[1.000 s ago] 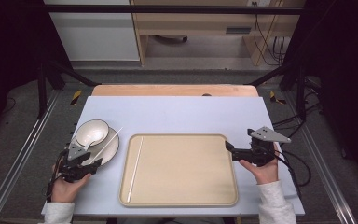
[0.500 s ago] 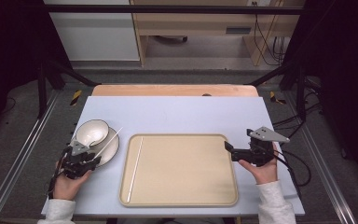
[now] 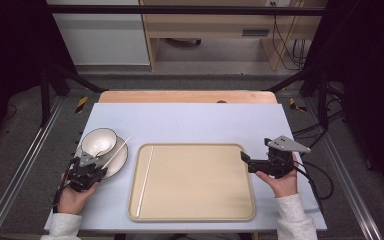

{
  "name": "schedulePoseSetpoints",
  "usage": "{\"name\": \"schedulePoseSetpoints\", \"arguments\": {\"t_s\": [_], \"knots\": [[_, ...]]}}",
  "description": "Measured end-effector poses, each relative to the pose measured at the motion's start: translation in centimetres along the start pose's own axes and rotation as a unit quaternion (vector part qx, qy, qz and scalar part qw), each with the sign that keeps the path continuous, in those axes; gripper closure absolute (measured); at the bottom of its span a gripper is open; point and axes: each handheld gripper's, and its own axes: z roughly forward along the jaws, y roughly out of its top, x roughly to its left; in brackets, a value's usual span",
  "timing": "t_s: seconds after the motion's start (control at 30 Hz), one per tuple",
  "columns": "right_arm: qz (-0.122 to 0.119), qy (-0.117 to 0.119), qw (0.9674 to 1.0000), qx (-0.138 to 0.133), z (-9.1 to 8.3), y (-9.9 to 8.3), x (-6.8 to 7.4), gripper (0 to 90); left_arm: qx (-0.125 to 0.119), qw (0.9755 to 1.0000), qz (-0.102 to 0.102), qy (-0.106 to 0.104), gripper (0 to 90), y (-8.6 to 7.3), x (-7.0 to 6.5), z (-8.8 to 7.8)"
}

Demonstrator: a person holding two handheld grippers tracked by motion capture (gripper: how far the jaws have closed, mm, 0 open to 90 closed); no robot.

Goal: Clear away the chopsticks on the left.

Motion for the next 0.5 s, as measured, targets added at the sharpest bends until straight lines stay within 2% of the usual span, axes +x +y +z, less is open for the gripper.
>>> {"name": "schedulePoseSetpoints", "arguments": {"t_s": [0.27,0.5], "knots": [[-0.002,0.0,1.0,0.001,-0.01,-0.01,-0.01,4.1,0.003,1.0,0.0,-0.004,83.5,0.05,-0.22,-0.08],[0.001,0.0,1.0,-0.001,-0.08,0.02,-0.01,4.1,-0.014,0.9999,-0.003,-0.004,83.7,0.41,-0.83,-0.66]]}}
